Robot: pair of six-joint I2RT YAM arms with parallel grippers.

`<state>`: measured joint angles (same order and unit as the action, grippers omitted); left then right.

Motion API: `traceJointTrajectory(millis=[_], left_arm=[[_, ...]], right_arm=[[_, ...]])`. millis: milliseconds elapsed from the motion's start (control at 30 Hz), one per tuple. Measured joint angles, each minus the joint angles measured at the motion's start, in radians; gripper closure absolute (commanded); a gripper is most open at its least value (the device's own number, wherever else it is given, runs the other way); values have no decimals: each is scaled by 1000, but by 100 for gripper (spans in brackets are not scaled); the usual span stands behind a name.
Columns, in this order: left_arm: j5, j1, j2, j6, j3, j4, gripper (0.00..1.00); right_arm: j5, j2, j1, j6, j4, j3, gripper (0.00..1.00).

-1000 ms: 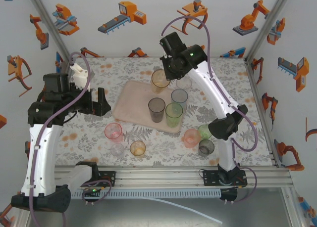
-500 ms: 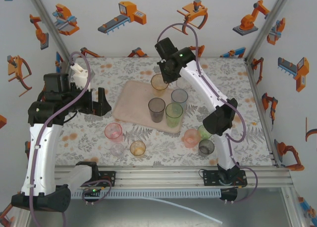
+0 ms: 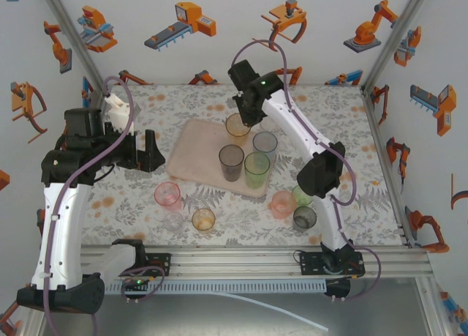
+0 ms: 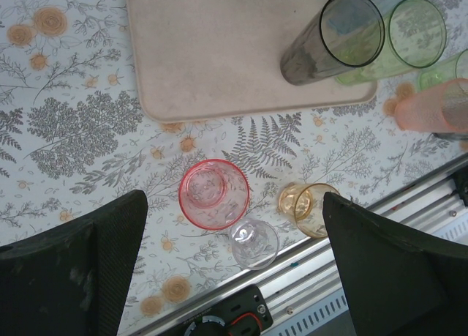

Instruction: Place the glasses into the tray

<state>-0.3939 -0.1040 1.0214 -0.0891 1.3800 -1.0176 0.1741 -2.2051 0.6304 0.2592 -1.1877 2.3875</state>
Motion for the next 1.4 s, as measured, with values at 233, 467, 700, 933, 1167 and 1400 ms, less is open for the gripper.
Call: traceJointTrajectory(millis=[233,467,700,933,1167,1400], left_arm=[[0,0,3,0,-2,0,3],[0,0,3,0,-3,0,3],[0,0,3,0,-9,0,3],[0,1,3,0,-15,0,3],[0,1,3,0,-15,0,3],[0,1,3,0,-15,0,3]], right_arm=[[0,-19,0,-11,0,0,100],[0,-55,-3,-15,0,-1,99],[0,-68,-8,-21,0,-6,99],[0,-77,-13,-25,0,-6,98],[-2,-101,-15,-26,0,-6,97],[-6,-113,-19,-26,0,-6,96]])
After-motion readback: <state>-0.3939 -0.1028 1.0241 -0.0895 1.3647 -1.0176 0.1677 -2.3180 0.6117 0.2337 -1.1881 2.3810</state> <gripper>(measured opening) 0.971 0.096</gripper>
